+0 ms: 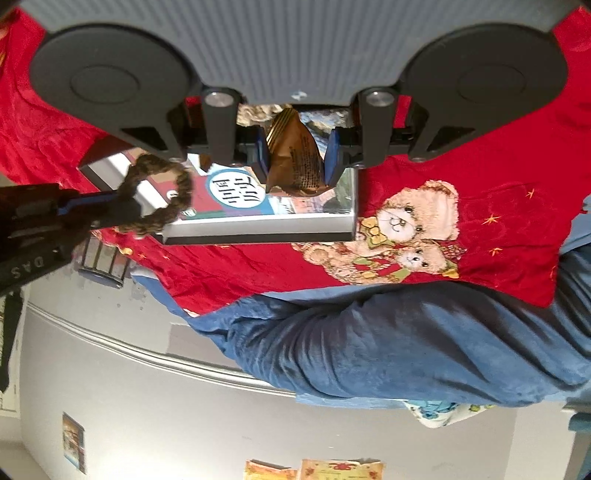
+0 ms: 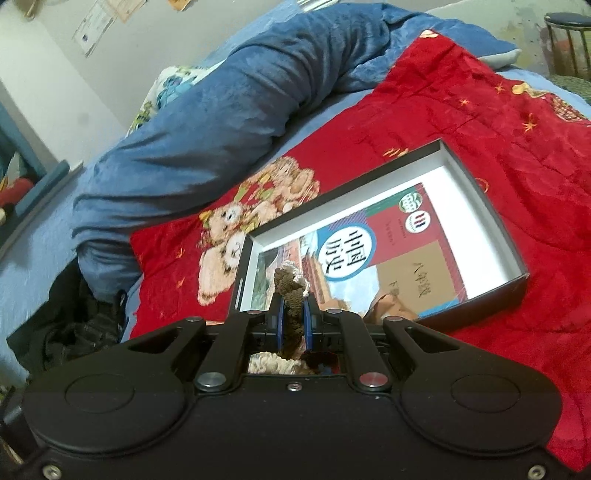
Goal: Organize objects
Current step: 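Carry the brown ring and the paper packet over the box, then open both tools to drop the ring and packet into the box, then grasp the white lace trim with the left tool while the right grasps the cream crocheted ring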
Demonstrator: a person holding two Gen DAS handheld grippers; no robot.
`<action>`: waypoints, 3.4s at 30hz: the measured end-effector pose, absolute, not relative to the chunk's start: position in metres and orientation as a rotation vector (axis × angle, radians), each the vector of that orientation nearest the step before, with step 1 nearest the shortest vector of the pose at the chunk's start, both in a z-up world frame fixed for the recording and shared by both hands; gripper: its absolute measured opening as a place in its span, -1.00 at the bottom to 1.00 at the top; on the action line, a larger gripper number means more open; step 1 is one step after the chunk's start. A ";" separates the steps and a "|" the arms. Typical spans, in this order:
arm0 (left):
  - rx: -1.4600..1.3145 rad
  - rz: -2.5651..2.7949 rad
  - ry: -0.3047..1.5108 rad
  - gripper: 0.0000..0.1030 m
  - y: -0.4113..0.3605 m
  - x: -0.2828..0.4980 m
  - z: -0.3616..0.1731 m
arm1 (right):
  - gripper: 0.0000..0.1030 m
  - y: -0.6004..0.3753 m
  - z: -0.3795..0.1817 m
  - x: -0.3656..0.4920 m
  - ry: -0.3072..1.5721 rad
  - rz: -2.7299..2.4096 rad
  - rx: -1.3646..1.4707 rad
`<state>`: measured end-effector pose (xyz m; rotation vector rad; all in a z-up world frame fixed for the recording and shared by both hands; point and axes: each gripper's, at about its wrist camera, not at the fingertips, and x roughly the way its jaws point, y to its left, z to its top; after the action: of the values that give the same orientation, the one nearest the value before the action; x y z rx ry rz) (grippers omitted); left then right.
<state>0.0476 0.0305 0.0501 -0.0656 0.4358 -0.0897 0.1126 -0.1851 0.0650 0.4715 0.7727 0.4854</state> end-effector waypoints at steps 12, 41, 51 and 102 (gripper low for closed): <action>-0.181 -0.010 0.448 -0.33 0.056 0.048 0.050 | -0.79 -0.136 0.091 0.133 0.697 0.447 0.527; -0.055 -0.156 0.347 -0.33 0.029 0.103 0.039 | -0.79 -0.169 0.073 0.191 0.665 0.284 0.648; -0.049 -0.102 0.395 -0.33 0.023 0.118 0.032 | -0.78 -0.139 0.041 0.198 0.760 0.416 0.530; 0.039 -0.001 0.400 0.71 0.032 0.031 0.065 | -0.04 -0.191 0.049 0.122 0.792 0.622 0.424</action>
<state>0.0312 0.0318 0.0653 0.0388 0.4005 -0.0010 0.1223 -0.1909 0.0492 0.4239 0.7919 0.6216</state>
